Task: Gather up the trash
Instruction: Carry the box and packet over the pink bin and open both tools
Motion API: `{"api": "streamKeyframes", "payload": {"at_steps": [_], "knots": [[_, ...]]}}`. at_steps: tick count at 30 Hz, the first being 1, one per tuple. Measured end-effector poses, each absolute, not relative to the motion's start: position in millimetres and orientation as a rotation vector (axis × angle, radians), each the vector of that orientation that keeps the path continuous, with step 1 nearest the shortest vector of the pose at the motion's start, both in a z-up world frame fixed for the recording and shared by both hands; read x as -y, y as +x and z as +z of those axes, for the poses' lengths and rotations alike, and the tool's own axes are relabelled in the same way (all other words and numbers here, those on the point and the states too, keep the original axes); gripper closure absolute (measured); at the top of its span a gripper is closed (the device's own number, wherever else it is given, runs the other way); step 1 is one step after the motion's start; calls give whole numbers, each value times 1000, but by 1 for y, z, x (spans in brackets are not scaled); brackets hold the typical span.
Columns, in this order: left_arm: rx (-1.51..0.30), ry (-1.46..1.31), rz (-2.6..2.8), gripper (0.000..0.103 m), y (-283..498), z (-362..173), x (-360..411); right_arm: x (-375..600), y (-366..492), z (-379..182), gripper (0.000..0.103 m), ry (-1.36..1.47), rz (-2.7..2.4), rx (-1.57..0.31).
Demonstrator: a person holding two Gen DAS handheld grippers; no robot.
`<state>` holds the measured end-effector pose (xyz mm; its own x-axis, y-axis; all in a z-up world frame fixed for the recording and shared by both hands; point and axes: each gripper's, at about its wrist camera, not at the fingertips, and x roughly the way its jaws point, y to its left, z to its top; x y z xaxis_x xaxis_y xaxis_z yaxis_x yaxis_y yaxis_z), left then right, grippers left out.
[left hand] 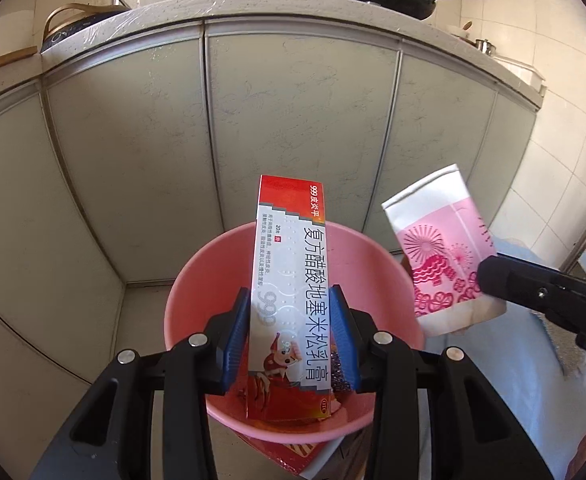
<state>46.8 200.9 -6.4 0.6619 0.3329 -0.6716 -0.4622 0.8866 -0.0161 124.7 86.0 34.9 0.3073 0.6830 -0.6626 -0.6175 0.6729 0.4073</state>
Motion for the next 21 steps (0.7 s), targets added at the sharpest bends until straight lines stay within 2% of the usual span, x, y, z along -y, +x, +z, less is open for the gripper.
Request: {"api": "streamKeyframes", "payload": {"at_steps": [19,21], "knots": [[-801,-237,470,63,63,-43,-228,-121,146,-6,93,69,837,-1015],[-799,-238,479,60,63,-44,-231,-123,148,-7,90,59,836,-1021]]}}
